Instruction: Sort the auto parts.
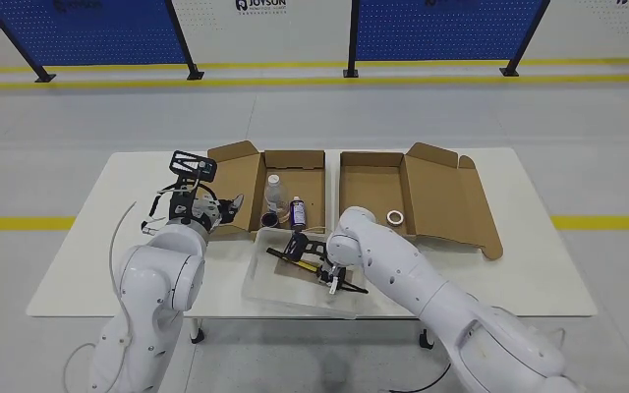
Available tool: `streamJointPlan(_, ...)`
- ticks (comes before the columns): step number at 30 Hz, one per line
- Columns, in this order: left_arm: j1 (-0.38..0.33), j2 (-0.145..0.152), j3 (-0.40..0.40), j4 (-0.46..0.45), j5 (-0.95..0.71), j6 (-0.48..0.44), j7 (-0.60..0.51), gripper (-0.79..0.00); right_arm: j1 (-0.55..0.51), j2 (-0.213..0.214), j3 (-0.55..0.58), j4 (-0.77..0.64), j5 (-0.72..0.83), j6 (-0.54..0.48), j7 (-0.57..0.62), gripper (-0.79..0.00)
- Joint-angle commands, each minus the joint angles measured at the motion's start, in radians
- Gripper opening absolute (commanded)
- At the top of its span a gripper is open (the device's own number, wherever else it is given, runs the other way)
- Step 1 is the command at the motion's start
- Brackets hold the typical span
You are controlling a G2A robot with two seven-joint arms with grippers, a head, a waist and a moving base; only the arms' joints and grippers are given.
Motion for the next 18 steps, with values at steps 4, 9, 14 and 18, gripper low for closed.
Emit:
streamJointPlan(4, 0.0, 0.0, 0.0, 0.0, 0.0, 0.0, 0.0, 0.0, 0.006, -0.015, -0.012, 0.04, -0.002, -0.003, -0.009, -0.431)
streamJointPlan(9, 0.0, 0.0, 0.0, 0.0, 0.0, 0.0, 0.0, 0.0, 0.014, -0.029, -0.02, 0.084, -0.003, -0.004, -0.014, -0.462)
streamJointPlan(14, 0.0, 0.0, 0.0, 0.0, 0.0, 0.0, 0.0, 0.0, 0.026, -0.037, -0.021, 0.114, -0.007, -0.012, -0.012, -0.502)
streamJointPlan(18, 0.0, 0.0, 0.0, 0.0, 0.0, 0.0, 0.0, 0.0, 0.034, -0.042, -0.019, 0.132, -0.005, -0.023, -0.01, -0.554)
